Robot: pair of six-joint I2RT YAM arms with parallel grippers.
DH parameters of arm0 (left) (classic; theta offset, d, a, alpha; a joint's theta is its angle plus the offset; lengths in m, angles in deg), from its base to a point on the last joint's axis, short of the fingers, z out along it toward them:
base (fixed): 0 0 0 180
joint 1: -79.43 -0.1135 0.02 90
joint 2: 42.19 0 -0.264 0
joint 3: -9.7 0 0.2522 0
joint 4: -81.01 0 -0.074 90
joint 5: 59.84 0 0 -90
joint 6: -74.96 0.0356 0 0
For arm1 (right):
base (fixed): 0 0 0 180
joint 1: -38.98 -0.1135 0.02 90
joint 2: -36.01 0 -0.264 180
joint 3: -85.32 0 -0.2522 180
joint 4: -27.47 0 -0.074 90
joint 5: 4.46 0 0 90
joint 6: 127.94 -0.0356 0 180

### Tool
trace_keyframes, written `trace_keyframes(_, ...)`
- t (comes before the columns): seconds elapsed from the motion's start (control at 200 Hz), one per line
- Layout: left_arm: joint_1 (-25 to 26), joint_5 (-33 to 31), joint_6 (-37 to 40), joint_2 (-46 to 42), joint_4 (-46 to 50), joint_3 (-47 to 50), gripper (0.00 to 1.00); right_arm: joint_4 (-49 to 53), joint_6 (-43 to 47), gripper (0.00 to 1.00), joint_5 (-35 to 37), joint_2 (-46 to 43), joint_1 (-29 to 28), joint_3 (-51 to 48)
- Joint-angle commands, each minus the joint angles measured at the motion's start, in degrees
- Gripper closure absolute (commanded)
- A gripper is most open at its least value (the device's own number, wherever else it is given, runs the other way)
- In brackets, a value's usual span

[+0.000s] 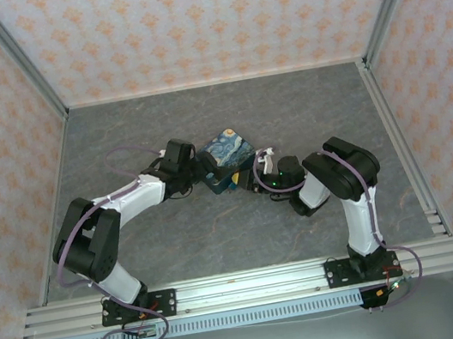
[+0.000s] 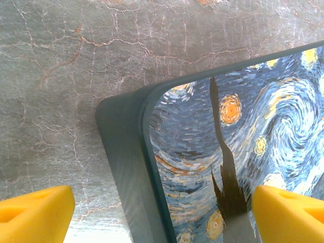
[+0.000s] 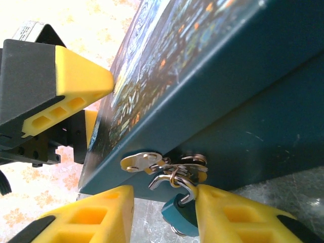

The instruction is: Unlock a padlock with a key

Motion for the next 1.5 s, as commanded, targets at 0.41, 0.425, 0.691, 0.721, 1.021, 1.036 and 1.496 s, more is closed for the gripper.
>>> trace_keyframes(0.41,0.5,-1.1,1.2,0.5,8.4,1.6,0.10,-2.4,0.7,0.93,1.8,0.2,-0.1,-1.8)
trace_keyframes(0.425,0.5,-1.2,1.2,0.5,8.4,1.5,0.10,-2.4,0.7,0.94,1.9,0.2,-0.1,-1.9)
trace_keyframes(0.691,0.5,-1.5,1.1,0.8,8.0,2.1,0.10,-2.5,-0.9,0.99,4.1,-1.9,1.6,-3.5)
trace_keyframes(0.721,0.5,-1.5,1.0,0.8,7.9,2.3,0.10,-2.5,-1.1,1.00,4.6,-2.2,1.7,-3.7)
trace_keyframes(1.021,0.5,-1.5,1.0,1.1,7.4,2.9,0.10,-2.4,-4.7,1.00,6.9,-3.8,3.1,-4.2)
trace_keyframes(1.036,0.5,-1.5,1.0,1.1,7.4,2.9,0.10,-2.4,-4.8,1.00,7.0,-3.9,3.1,-4.1)
trace_keyframes(1.496,0.5,-0.9,1.1,-0.3,7.0,2.1,0.09,1.1,-4.1,1.00,9.3,-8.8,4.0,-7.1)
